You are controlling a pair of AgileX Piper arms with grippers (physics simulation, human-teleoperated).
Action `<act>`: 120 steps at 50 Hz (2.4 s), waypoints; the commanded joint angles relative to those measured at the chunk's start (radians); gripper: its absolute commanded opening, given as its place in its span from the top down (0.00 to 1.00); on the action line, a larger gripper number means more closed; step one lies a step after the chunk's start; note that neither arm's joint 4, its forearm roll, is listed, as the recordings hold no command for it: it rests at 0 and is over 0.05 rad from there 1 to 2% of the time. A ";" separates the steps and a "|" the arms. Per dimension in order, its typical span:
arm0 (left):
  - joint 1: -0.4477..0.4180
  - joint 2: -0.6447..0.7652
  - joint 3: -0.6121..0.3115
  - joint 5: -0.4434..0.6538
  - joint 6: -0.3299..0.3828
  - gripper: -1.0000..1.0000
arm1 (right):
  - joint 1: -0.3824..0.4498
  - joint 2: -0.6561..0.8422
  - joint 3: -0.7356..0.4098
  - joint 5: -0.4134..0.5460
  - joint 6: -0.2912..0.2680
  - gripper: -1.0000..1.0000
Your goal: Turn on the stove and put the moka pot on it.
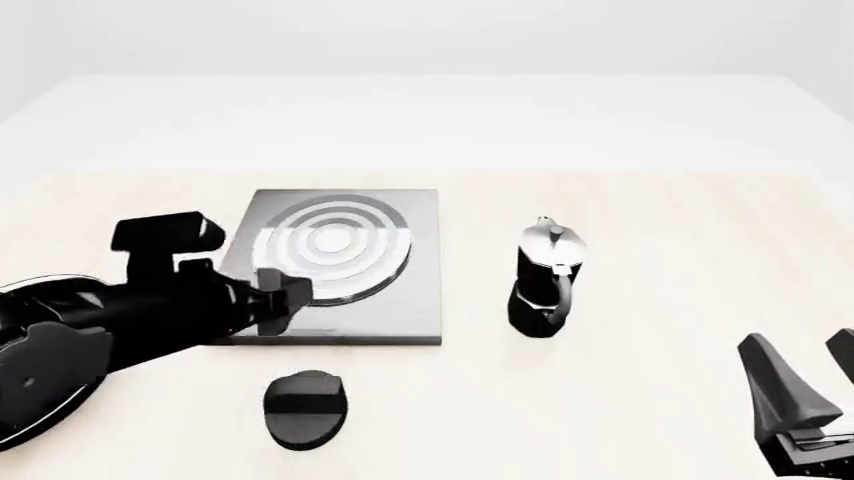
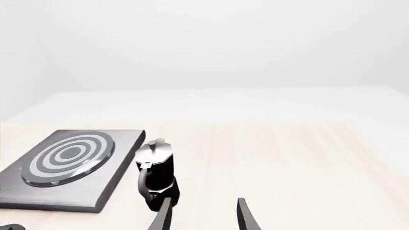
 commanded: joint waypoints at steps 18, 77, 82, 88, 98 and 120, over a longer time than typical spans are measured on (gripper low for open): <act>0.346 -0.740 0.058 0.123 0.336 0.00 | 0.013 0.000 0.000 -0.018 -0.009 0.00; 0.457 -1.102 0.527 -0.151 0.433 0.00 | 0.240 0.575 -0.143 -0.383 -0.069 0.00; 0.454 -1.102 0.527 -0.145 0.437 0.00 | 0.244 0.670 -0.149 -0.449 -0.061 0.00; 0.451 -1.102 0.527 -0.135 0.431 0.00 | 0.237 0.780 -0.148 -0.526 -0.040 0.00; 0.446 -1.102 0.527 -0.126 0.430 0.00 | 0.232 1.022 -0.148 -0.699 -0.003 0.00; 0.435 -1.102 0.527 -0.111 0.439 0.00 | 0.273 1.361 -0.225 -0.883 0.055 0.00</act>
